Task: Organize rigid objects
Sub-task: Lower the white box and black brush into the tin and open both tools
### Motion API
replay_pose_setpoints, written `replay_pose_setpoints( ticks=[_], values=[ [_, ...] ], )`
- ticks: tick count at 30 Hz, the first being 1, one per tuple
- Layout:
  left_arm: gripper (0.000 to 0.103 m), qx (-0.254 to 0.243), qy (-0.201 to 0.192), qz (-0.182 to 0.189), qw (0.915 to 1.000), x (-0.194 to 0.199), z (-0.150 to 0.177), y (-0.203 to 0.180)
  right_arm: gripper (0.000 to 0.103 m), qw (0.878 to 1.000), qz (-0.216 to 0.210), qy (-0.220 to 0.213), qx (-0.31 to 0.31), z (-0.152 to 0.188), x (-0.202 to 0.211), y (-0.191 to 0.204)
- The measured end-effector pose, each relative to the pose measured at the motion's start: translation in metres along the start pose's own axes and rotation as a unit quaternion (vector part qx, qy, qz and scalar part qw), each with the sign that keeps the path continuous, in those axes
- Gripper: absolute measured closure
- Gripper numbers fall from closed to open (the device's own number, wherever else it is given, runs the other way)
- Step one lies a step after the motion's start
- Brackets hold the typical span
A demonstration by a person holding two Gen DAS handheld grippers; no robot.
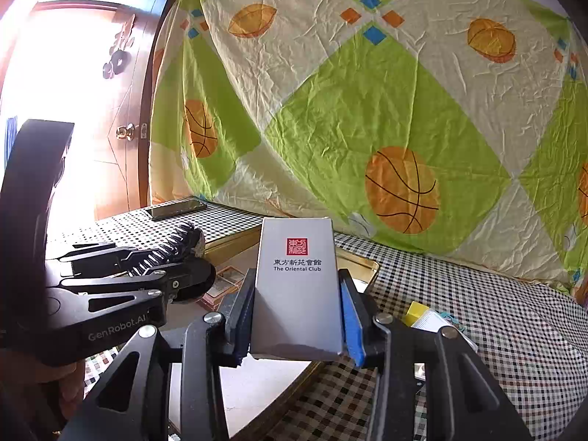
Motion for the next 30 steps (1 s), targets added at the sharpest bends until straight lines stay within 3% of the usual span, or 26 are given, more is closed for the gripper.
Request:
replay_pose_setpoints(
  ticks=[12, 17, 19, 21, 23, 26, 30],
  values=[
    [0.075, -0.036, 0.071, -0.031, 0.9964, -0.031, 0.009, 0.012, 0.059, 0.995, -0.033, 0.096, -0.008, 0.012, -0.056, 0.011],
    [0.068, -0.032, 0.067, -0.041, 0.9964, -0.030, 0.009, 0.018, 0.053, 0.992, -0.038, 0.121, -0.010, 0.019, -0.064, 0.014],
    [0.059, -0.029, 0.060, -0.042, 0.9969, -0.026, 0.008, 0.018, 0.043, 0.993, -0.032, 0.111, -0.015, 0.019, -0.058, 0.009],
    [0.041, -0.025, 0.047, -0.047, 0.9975, -0.020, 0.007, 0.019, 0.036, 0.994, -0.026, 0.101, -0.021, 0.019, -0.047, 0.001],
    [0.029, -0.020, 0.027, -0.047, 0.9983, -0.011, 0.006, 0.017, 0.034, 0.995, -0.012, 0.093, -0.024, 0.022, -0.035, -0.010],
    [0.021, -0.017, 0.004, -0.032, 0.9993, 0.001, 0.006, 0.005, 0.034, 0.996, 0.011, 0.085, -0.033, 0.028, -0.013, -0.033],
    [0.005, -0.028, -0.012, -0.019, 0.9994, 0.008, 0.006, -0.017, 0.025, 0.994, 0.055, 0.085, -0.044, 0.042, 0.017, -0.072]
  ],
)
Point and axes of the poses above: each gripper's, at about its wrist camera, not at the fingertips, and x roughly against the way its jaws point, y to its left, z to its underside, the point moved 6 cm from there along -x, roughly the way its jaws point, and after that the axes turned 5 degrees about z, right-handed, at the moved point
